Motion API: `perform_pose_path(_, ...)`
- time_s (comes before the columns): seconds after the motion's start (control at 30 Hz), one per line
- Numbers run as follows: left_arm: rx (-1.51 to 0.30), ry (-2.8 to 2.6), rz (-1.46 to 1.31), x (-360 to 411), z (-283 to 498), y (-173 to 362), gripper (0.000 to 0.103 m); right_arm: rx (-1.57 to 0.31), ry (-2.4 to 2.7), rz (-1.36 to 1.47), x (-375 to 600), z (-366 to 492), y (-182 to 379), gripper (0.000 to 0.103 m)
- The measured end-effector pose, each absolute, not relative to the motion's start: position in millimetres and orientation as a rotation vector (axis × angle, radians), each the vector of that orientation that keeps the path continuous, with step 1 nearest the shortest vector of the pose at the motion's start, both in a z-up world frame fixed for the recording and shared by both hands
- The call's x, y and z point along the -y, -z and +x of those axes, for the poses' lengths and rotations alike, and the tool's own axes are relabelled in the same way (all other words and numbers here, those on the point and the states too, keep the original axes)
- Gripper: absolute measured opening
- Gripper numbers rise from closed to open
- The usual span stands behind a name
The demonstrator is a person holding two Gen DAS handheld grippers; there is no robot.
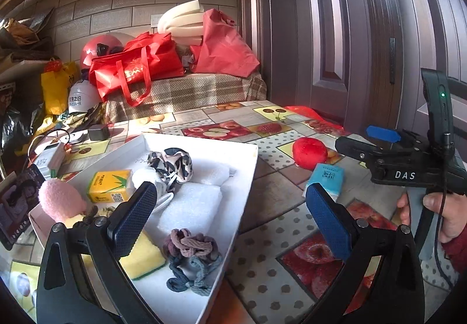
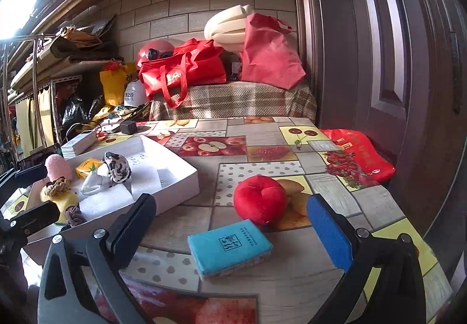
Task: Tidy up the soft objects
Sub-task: 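Move both tools back toward the blue tissue pack and red plush, then grasp the blue tissue pack with the left tool while the right tool grasps the red round plush, then carry the tissue pack and red plush over the white tray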
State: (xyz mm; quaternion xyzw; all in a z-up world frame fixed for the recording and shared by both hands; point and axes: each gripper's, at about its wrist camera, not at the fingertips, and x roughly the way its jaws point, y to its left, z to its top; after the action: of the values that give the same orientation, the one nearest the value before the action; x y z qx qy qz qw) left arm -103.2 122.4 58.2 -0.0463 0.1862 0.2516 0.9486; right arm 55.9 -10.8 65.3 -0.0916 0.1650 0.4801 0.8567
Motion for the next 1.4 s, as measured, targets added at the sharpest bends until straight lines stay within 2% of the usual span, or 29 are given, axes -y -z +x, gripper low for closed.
perform_pose_path(0.27,-0.572,-0.346,-0.048,-91,-33,-45,0.103,-0.558,-1.0,-0.163,-16,124,-51,0.103)
perform_pose_path(0.47,-0.653,-0.318,-0.097,-99,-4,-36,0.102,-0.609,-1.015,-0.369,-72,120,-38,0.1)
perform_pose_path(0.5,-0.662,-0.317,-0.107,-101,1,-35,0.102,-0.639,-1.008,-0.395,-79,122,-33,0.094)
perform_pose_path(0.6,-0.683,-0.314,-0.13,-104,10,-31,0.102,-0.773,-1.006,-0.403,-87,139,-18,0.062)
perform_pose_path(0.93,-0.762,-0.28,-0.045,-90,60,-25,0.102,-0.868,-0.91,-0.031,4,185,-24,0.061)
perform_pose_path(0.97,-0.783,-0.272,-0.036,-90,68,-23,0.099,-0.872,-0.905,-0.007,10,187,-24,0.061)
perform_pose_path(1.0,-0.81,-0.26,-0.03,-89,75,-20,0.091,-0.873,-0.902,0.018,14,189,-24,0.061)
perform_pose_path(1.03,-0.841,-0.254,-0.025,-88,80,-16,0.074,-0.875,-0.898,0.028,16,190,-24,0.061)
perform_pose_path(1.1,-0.862,-0.221,-0.041,-89,82,-12,0.05,-0.872,-0.891,0.015,13,189,-26,0.061)
perform_pose_path(1.4,-0.698,-0.289,-0.059,-93,58,-33,0.05,-0.8,-0.877,0.03,18,185,-33,0.061)
